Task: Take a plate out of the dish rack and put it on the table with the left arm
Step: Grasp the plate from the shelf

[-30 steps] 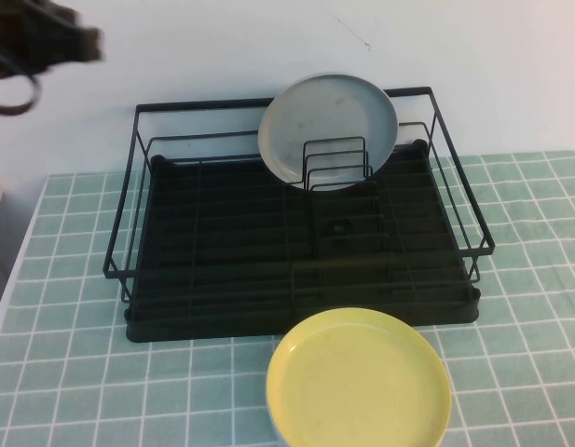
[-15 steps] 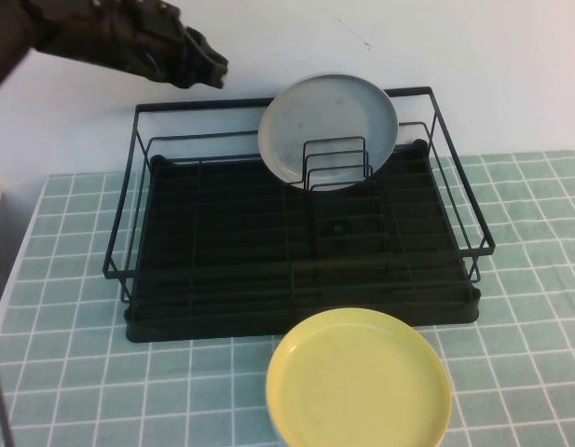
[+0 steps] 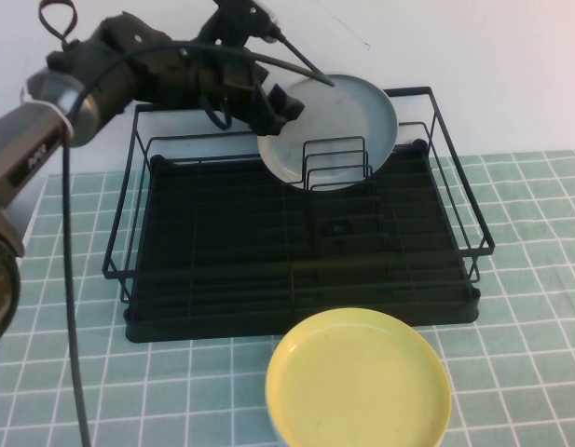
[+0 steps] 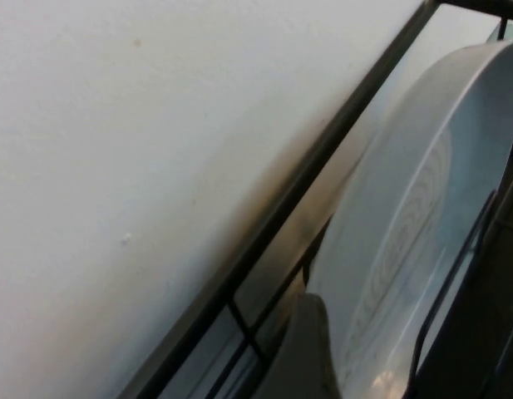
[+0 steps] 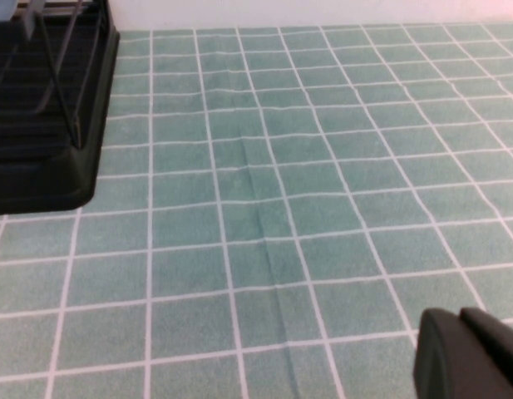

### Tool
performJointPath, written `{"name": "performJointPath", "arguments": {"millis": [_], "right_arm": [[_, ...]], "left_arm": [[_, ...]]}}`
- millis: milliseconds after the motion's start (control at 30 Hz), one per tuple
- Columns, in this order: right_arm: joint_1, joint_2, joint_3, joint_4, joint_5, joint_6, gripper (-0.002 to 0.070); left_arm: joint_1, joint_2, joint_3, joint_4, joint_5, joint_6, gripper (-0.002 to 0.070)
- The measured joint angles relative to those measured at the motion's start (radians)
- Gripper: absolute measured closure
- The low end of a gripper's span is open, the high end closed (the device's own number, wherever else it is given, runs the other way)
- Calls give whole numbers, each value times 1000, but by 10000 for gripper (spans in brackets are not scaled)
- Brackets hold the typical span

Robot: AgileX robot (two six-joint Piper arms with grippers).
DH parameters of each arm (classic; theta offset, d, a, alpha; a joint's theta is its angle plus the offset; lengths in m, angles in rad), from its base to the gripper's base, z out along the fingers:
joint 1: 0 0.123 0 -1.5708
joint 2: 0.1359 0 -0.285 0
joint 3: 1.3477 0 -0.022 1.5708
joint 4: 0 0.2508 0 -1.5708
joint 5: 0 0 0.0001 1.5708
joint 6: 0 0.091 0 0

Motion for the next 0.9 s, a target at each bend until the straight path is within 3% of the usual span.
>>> {"name": "performJointPath", "arguments": {"millis": [100, 467, 567, 700, 733, 900], "right_arm": [[0, 0, 0, 0, 0, 0, 678], [0, 0, 0, 0, 0, 0, 678], [0, 0, 0, 0, 0, 0, 678], [0, 0, 0, 0, 0, 0, 678], [0, 0, 0, 0, 0, 0, 678], [0, 0, 0, 0, 0, 0, 678]], "left_arm": [[-7, 21, -2, -75, -39, 62, 123], [-13, 96, -2, -155, -177, 123, 137], [-13, 108, -2, -182, -183, 117, 228], [-15, 109, -3, -197, -161, 113, 528], [-15, 109, -3, -197, -159, 113, 571], [-14, 94, -4, -111, -159, 61, 629]]}}
